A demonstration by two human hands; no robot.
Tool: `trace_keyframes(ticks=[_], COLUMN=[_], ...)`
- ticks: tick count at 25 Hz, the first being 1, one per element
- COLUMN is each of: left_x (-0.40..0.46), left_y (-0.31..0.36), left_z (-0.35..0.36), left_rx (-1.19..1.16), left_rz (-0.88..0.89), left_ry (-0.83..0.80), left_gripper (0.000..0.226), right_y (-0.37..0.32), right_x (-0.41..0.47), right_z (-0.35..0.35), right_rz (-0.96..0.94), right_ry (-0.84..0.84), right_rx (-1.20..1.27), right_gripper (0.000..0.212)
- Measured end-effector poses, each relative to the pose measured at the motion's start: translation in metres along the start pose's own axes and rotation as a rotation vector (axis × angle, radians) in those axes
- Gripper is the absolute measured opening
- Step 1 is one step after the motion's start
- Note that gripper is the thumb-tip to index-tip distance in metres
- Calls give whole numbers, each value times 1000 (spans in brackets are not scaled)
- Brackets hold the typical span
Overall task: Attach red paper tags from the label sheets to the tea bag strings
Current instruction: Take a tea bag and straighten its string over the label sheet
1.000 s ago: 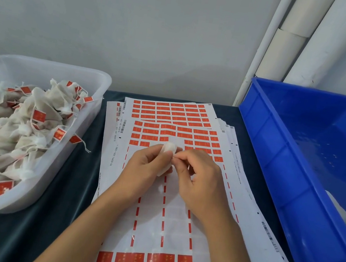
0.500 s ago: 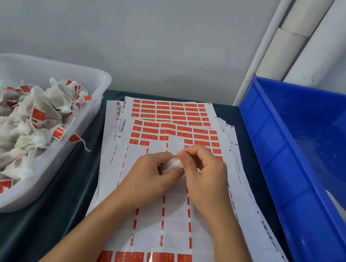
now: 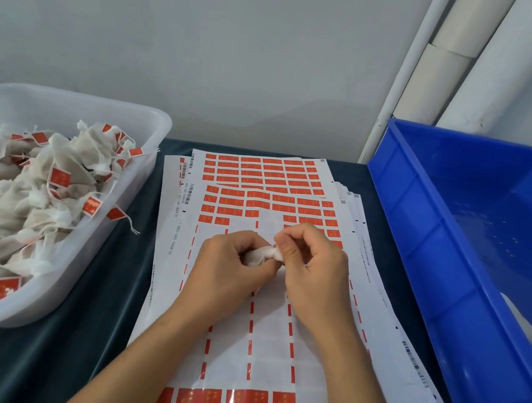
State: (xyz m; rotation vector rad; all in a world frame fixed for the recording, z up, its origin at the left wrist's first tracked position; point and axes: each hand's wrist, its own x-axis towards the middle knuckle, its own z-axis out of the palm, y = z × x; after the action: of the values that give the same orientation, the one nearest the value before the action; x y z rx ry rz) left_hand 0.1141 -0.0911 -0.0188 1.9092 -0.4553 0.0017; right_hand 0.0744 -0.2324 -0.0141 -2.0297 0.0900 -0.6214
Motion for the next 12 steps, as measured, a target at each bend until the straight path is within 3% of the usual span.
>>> trace_keyframes(ticks=[5, 12], left_x=[0, -1], left_y=[0, 2], left_z=[1, 0], left_rx=[-9, -72], left_rz=[-35, 24], left_ry=[-24, -95], left_gripper=[5, 14], right_y=[5, 6], right_x=[1, 2], right_z=[-2, -4], right_rz=[90, 227], right_ry=[7, -4], right_rx=[95, 250], right_gripper=[6, 8])
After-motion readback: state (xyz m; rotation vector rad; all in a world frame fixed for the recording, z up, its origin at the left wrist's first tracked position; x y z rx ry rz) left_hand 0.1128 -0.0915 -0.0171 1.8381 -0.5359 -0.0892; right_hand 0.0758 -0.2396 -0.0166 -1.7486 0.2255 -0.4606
